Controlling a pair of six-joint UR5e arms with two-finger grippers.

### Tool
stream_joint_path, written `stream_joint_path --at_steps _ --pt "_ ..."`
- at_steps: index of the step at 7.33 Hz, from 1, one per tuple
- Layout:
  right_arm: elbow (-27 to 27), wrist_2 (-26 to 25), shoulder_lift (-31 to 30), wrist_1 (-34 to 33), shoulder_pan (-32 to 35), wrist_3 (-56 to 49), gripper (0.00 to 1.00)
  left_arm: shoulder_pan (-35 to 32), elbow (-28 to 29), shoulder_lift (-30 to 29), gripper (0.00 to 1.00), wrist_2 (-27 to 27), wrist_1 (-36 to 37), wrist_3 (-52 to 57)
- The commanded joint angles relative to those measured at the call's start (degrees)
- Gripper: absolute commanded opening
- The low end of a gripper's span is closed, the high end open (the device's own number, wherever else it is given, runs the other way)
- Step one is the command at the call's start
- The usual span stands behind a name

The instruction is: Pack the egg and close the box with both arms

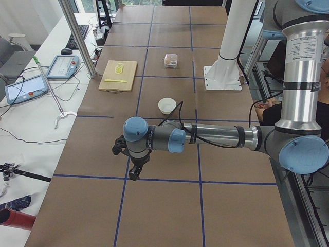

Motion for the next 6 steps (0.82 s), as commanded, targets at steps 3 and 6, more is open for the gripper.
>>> stream_joint_path --at_steps 3,6 --pt "-0.4 0.8 -0.1 -0.3 0.0 1.4 1.00 0.0 0.4 0.4 1.00 0.0 0.1 -8.1" --pt "-0.1 0.7 0.1 -1.6 -1.1 1.5 1.00 0.0 0.8 0.4 1.00 0.5 0.1 -11.7"
